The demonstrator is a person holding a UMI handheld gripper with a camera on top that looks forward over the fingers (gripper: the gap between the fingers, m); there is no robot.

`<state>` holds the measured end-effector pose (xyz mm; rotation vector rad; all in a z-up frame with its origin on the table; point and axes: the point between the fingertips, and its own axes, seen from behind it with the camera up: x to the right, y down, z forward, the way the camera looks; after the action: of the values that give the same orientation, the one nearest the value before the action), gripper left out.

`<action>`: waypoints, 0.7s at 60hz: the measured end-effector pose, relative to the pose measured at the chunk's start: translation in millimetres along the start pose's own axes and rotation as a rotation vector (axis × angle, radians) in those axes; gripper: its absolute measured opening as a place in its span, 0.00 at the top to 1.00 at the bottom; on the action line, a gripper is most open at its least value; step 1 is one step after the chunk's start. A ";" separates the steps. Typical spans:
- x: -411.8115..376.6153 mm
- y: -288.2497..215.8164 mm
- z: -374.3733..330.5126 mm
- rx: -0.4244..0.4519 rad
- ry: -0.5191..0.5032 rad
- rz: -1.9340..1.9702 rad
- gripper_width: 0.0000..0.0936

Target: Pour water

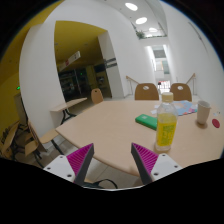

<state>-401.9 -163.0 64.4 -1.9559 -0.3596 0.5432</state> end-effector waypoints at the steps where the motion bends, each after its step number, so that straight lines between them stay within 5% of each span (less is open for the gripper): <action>1: 1.2 -0.2 -0.6 0.000 0.004 -0.004 0.12; 26: 98.7 -43.5 -43.9 0.133 0.162 -0.055 0.13; 36: 133.4 -65.4 -22.1 0.227 0.143 -0.029 0.14; 42: 165.7 -63.5 8.2 0.194 0.229 -0.087 0.15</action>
<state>-265.5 -50.8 83.3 -1.7833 -0.2372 0.2828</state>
